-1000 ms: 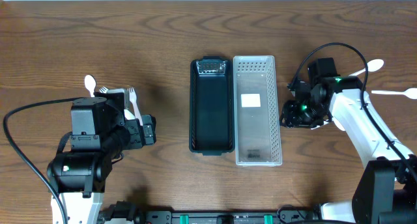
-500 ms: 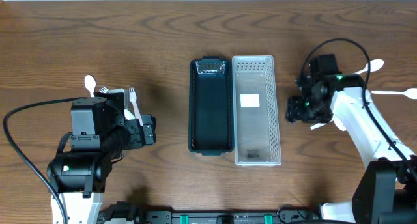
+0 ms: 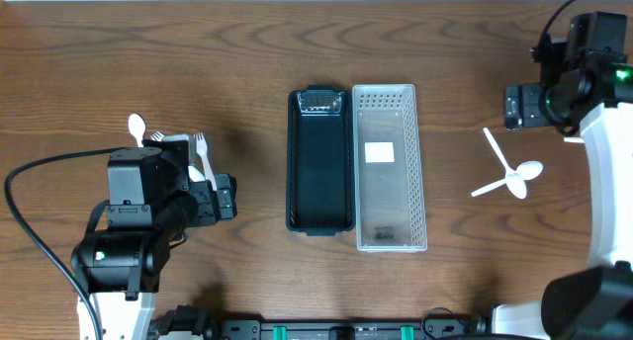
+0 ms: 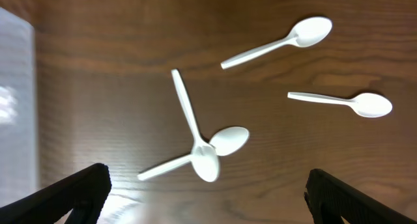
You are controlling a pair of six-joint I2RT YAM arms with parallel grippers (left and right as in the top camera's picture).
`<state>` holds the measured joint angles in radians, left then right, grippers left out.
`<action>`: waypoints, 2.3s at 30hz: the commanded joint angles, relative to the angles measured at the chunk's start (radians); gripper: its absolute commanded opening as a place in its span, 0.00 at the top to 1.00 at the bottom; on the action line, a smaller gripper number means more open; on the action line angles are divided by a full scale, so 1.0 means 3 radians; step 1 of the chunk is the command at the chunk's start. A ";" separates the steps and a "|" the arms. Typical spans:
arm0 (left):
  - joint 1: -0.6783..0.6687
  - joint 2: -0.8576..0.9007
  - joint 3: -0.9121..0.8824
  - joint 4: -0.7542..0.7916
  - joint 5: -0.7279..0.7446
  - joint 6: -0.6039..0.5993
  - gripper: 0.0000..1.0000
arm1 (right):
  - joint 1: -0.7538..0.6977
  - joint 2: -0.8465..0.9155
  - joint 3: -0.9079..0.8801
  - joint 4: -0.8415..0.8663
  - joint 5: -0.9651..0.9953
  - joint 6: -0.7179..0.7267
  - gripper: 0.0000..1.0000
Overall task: Pack container
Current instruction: 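Raise the right arm and move it over the white spoons on the right, then lower the right gripper and grasp the upright white spoon's handle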
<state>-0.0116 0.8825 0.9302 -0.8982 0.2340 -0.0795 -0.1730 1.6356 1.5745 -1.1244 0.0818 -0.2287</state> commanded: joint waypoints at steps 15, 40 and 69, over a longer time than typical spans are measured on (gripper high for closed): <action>-0.0017 -0.0005 0.0079 -0.0020 0.0029 -0.0027 0.02 | -0.0056 0.1175 -0.0008 0.0072 -0.0117 -0.0514 0.13; -0.0017 -0.0005 0.0078 -0.0020 0.0029 -0.0027 0.02 | -0.0066 0.1648 -0.0223 0.0304 -0.0112 -0.0514 0.14; -0.0017 -0.0005 0.0079 -0.0020 0.0029 -0.0027 0.02 | -0.0123 0.1648 -0.0613 0.0573 -0.0113 -0.0301 0.58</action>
<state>-0.0116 0.8825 0.9302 -0.9016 0.2340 -0.0795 -0.1944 2.0914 1.4292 -0.9577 0.0429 -0.3378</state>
